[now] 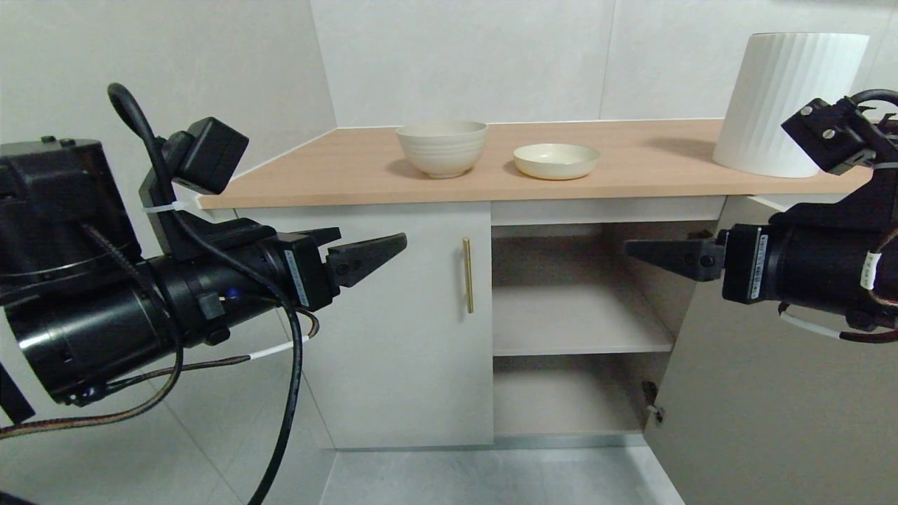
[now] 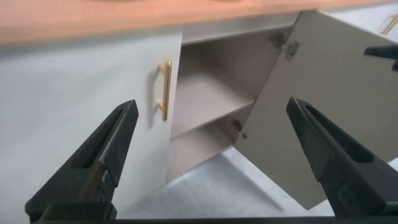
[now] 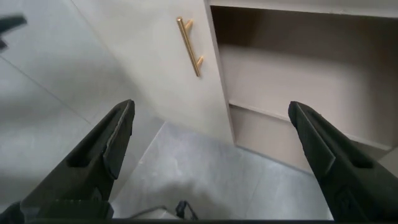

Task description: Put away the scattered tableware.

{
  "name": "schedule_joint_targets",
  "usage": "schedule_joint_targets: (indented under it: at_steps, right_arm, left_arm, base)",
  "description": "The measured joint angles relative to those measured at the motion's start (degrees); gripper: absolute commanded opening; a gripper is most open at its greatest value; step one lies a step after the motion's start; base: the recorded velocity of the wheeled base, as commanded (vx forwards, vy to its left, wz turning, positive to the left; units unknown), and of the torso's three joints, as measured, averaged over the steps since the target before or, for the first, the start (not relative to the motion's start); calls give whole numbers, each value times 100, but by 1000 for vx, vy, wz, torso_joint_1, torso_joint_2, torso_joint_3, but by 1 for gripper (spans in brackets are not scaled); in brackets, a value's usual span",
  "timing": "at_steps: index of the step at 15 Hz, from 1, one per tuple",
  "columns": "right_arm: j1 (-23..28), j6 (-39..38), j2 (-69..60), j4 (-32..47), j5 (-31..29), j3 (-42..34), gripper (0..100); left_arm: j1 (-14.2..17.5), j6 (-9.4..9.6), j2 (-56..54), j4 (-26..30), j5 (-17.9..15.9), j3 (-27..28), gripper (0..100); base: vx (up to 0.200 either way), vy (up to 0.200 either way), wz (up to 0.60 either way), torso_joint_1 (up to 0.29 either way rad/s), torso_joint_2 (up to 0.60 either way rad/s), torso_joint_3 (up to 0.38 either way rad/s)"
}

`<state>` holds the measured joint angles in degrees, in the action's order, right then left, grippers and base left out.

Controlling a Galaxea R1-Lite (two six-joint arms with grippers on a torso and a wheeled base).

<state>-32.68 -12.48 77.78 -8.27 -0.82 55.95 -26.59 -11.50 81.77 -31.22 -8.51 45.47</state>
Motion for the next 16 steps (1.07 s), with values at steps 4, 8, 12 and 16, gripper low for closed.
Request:
schedule_joint_targets:
  at_steps: [4, 8, 12, 16]
  right_arm:
    - [-2, -2, -101, 321, 11, 115, 100]
    - [-4, -7, -206, 329, 50, 127, 100]
    - [-4, -10, -339, 325, 161, 33, 100]
    - [-20, 34, -410, 291, 177, -50, 100]
  left_arm:
    - [0, 0, -41, 13, 0, 33, 100]
    - [5, 0, -55, 7, -7, 39, 100]
    - [5, 1, -96, -20, -5, 37, 100]
    - [-4, 0, -234, -23, -11, 22, 100]
  base:
    - [200, 0, 0, 7, 4, -1]
    - [200, 0, 0, 4, 1, 5]
    - [0, 0, 0, 0, 0, 0]
    - [0, 0, 0, 0, 0, 0]
